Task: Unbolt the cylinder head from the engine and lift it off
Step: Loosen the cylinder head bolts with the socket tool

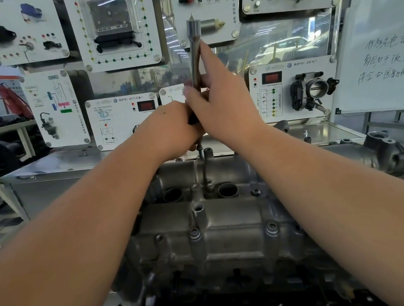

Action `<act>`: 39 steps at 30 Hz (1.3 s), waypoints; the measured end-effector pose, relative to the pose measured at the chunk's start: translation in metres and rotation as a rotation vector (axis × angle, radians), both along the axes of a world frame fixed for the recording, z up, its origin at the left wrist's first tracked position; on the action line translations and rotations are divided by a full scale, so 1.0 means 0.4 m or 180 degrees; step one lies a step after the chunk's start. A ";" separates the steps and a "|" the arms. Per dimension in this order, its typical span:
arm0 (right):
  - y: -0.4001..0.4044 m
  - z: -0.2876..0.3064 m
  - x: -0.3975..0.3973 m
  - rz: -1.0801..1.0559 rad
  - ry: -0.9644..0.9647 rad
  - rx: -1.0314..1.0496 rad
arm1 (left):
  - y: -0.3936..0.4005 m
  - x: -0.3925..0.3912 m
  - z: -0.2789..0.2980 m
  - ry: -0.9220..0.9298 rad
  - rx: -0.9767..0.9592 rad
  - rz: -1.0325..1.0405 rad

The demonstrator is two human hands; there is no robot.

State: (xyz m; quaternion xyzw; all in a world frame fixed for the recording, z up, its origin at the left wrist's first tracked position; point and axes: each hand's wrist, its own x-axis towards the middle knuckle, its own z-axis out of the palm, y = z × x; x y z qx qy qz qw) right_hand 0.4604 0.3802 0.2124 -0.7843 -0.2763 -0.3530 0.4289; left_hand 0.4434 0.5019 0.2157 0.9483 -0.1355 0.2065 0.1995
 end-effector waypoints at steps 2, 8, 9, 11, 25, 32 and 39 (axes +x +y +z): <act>-0.001 0.002 0.001 -0.0073 -0.0067 0.0013 | -0.001 -0.002 0.001 -0.0034 -0.0041 0.0015; 0.002 0.006 0.008 -0.0140 0.0034 -0.0155 | -0.001 -0.003 -0.002 0.0048 -0.0019 0.0004; 0.002 0.005 0.007 -0.0153 0.0043 -0.0153 | 0.000 -0.002 -0.002 0.0070 -0.0044 -0.0015; 0.000 0.004 0.006 -0.0111 0.0041 -0.0093 | 0.002 0.000 0.000 0.0074 -0.0046 -0.0026; -0.003 0.002 0.022 -0.0073 -0.0053 0.0122 | 0.001 -0.001 -0.002 -0.0030 0.0011 0.0007; -0.002 0.000 0.024 -0.0128 -0.0070 0.0121 | -0.001 0.000 -0.006 -0.0060 0.0126 0.0040; -0.002 -0.003 0.003 -0.0063 -0.0068 0.0134 | 0.002 0.001 -0.001 -0.0103 -0.0038 0.0039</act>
